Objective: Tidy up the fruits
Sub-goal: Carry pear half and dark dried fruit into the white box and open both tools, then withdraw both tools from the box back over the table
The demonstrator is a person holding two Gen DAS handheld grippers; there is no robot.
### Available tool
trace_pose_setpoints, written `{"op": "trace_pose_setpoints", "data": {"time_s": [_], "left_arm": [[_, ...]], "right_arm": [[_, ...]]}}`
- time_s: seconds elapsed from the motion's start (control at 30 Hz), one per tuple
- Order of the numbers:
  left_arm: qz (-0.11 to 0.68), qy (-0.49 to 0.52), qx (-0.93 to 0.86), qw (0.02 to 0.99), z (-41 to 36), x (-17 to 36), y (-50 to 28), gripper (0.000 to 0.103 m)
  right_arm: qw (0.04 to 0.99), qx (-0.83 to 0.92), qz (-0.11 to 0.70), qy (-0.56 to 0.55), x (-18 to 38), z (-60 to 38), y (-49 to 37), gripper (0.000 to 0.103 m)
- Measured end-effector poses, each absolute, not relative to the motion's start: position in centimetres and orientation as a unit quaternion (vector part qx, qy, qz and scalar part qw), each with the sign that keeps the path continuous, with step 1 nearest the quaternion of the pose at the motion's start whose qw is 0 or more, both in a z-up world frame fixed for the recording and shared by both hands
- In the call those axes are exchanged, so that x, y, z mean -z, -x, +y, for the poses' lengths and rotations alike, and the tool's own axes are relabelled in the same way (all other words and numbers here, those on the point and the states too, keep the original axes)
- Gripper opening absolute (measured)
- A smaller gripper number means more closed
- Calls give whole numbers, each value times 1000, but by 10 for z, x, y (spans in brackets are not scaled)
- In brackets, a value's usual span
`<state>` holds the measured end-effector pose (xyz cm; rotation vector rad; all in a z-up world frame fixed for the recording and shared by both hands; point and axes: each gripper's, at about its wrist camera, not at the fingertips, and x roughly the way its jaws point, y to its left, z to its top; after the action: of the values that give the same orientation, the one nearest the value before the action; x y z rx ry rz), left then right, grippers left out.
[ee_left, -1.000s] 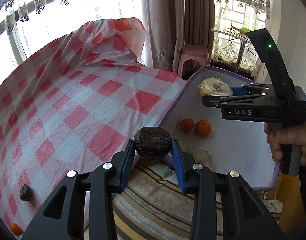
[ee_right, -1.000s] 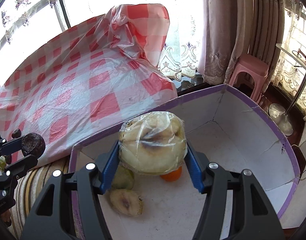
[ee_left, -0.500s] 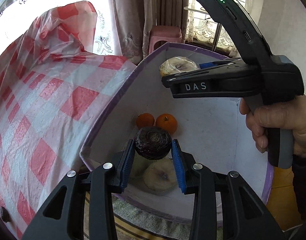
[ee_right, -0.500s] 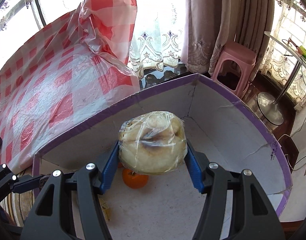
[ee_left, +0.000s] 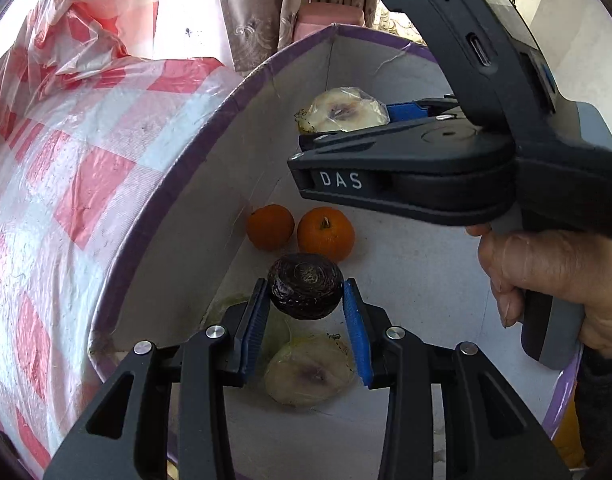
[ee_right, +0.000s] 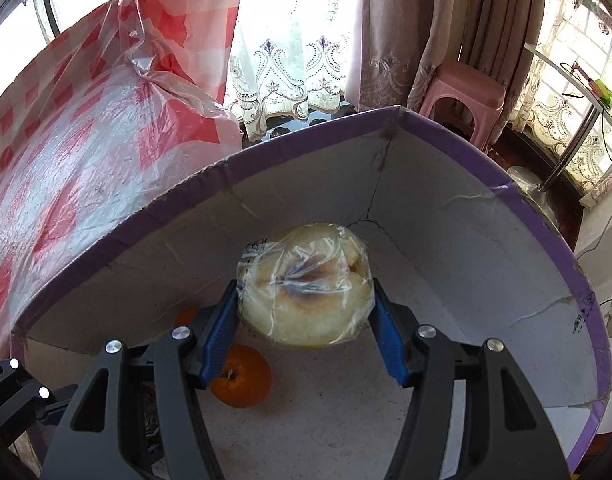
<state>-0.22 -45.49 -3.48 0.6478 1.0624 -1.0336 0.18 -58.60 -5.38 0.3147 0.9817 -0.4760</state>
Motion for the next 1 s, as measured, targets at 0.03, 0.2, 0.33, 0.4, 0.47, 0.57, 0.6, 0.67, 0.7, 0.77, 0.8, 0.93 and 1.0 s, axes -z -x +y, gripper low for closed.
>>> {"op": "trace_pose_setpoints", "data": {"time_s": [0.03,0.2,0.33,0.4,0.47,0.57,0.6,0.67,0.7,0.77,0.8,0.93,1.0], "left_arm": [[482,-291,461,686,-458,38,1,36],[518,-285,439,676,-463,51,-9,36],[539,-272,438,666,-464,55,-16,37],[547,-263,437,664,-465,56,-22,38],[552,-253,438,663,-464,57,-25,44],[545,-253,440,667,-462,55,-24,55],[542,-252,441,669,-461,53,-24,57],[538,-249,444,671,-460,51,-23,60],[536,-248,445,673,-460,50,-23,61],[531,-246,448,676,-458,48,-22,64],[527,-246,449,678,-457,47,-22,64],[506,-250,448,693,-459,38,-13,71],[492,-249,449,703,-457,31,-6,76]], "right_arm": [[842,226,466,-150,57,-586,-2,62],[842,228,468,-143,65,-586,-2,62],[843,226,472,-127,67,-581,-5,62],[841,221,478,-122,69,-579,-5,62],[842,220,478,-120,69,-578,-5,62],[843,222,475,-122,68,-579,-4,67],[845,226,469,-120,66,-579,-3,76],[851,227,459,-115,61,-578,-2,81],[852,226,458,-113,60,-577,-2,81],[850,224,462,-113,62,-578,-3,81],[851,224,462,-113,61,-578,-2,81],[855,229,451,-115,56,-580,0,85],[858,231,442,-118,52,-581,2,90]]}}
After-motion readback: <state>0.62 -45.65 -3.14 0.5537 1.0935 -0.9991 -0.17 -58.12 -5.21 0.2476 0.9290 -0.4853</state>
